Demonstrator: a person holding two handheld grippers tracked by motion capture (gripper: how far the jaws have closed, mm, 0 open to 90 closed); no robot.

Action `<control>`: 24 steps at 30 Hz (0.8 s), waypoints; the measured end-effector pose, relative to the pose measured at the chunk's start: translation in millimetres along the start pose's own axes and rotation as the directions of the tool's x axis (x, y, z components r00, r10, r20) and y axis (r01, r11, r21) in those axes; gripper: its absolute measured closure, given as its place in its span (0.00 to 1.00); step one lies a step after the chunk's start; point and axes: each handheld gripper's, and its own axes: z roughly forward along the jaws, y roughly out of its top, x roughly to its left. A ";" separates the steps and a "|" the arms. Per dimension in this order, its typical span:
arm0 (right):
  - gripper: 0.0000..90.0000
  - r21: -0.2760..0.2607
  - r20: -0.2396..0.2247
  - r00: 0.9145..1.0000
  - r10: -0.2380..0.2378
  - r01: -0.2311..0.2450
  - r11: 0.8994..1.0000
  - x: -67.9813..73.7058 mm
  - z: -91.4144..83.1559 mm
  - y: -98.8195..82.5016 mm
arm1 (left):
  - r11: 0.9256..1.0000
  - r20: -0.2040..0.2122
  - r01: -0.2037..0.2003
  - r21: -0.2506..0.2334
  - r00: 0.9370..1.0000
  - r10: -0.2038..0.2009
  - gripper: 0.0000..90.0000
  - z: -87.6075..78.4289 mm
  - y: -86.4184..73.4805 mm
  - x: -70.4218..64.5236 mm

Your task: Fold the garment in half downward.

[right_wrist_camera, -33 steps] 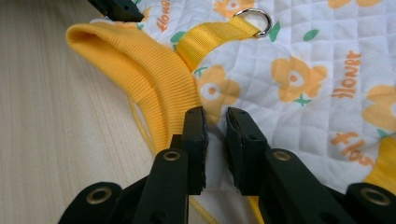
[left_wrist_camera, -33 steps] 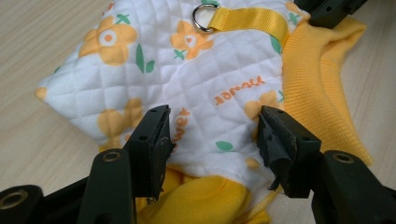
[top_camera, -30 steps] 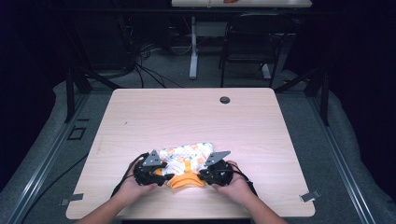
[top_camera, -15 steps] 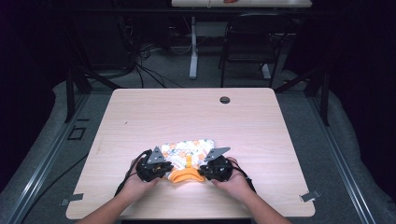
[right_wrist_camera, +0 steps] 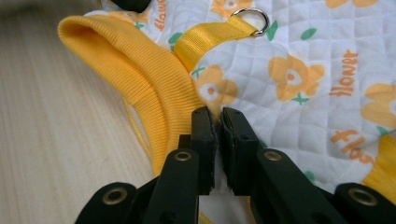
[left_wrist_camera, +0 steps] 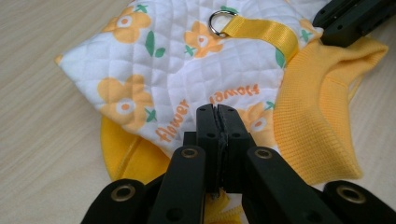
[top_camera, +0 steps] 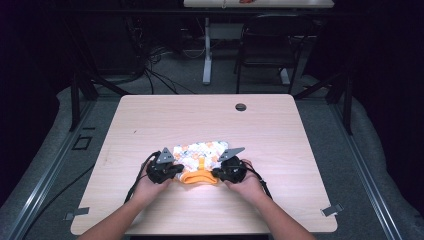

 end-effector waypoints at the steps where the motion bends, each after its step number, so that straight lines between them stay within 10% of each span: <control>1: 0.93 -0.003 0.001 1.000 0.009 -0.009 1.000 -4.8 3.0 3.0 | 1.000 -0.006 -0.004 0.002 1.000 0.004 0.98 0.9 1.2 2.3; 24: 0.91 0.004 0.096 0.995 0.039 -0.039 0.999 -27.9 22.0 27.7 | 0.998 -0.077 0.058 -0.007 0.995 -0.058 0.98 23.8 21.0 31.1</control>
